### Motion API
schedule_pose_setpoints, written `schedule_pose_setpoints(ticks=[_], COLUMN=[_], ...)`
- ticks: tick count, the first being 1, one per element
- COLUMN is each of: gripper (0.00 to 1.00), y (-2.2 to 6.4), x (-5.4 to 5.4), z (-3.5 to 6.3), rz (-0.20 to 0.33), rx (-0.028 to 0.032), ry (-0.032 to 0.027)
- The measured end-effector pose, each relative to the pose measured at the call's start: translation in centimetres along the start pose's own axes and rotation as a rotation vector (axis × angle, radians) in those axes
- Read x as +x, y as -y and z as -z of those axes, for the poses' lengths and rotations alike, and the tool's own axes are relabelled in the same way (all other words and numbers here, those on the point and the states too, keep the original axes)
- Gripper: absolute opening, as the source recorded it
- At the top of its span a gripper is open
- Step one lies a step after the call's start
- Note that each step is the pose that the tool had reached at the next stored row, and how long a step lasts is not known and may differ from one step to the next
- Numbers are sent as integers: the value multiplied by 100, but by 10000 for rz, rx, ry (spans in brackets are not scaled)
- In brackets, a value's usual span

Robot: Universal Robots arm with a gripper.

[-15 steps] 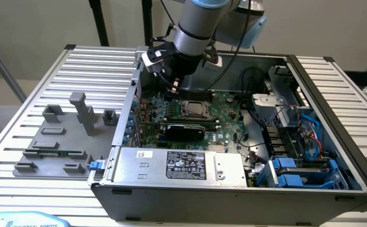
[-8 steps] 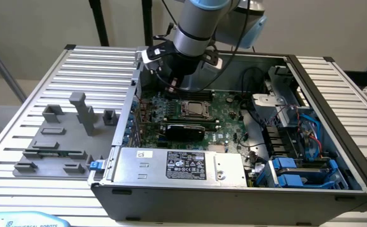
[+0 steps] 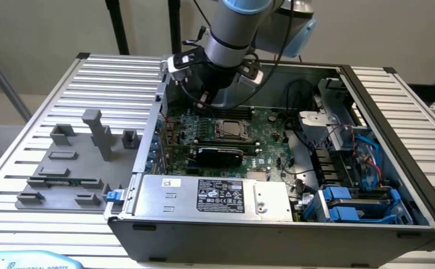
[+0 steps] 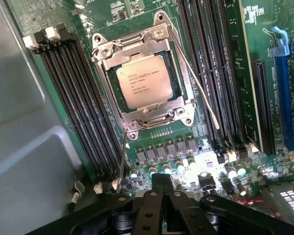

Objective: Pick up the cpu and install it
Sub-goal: 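Install the first cpu locking lever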

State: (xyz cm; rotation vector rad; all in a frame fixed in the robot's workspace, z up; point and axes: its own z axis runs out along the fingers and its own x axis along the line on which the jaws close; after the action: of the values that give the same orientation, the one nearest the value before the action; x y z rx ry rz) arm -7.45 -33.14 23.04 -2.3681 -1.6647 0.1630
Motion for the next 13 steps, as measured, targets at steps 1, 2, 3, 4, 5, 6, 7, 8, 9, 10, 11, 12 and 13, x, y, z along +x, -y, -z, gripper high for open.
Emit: schedule_pose_setpoints(ticks=[1, 2, 3, 4, 5, 6, 7, 8, 9, 10, 11, 12, 13], gripper=[11, 11, 11, 11, 11, 11, 11, 11, 11, 11, 11, 11, 11], y=[1, 2, 4, 5, 7, 10, 13, 17, 21, 25, 28, 31, 35], x=[-1, -1, -1, -2, -3, -4, -5, -7, -8, -9, -11, -13, -16], z=[0, -1, -1, -1, -2, 0, 3, 8, 11, 15, 20, 24, 29], rz=[-111, -219, -325, -426, -516, -592, -656, -721, -779, -837, -892, -942, -991], rx=[5, 9, 14, 22, 35, 56, 82, 111, 138, 165, 193, 222, 254], ry=[-53, -104, -156, -209, -267, -335, -406, -483, -560, -636, -710, -784, -854])
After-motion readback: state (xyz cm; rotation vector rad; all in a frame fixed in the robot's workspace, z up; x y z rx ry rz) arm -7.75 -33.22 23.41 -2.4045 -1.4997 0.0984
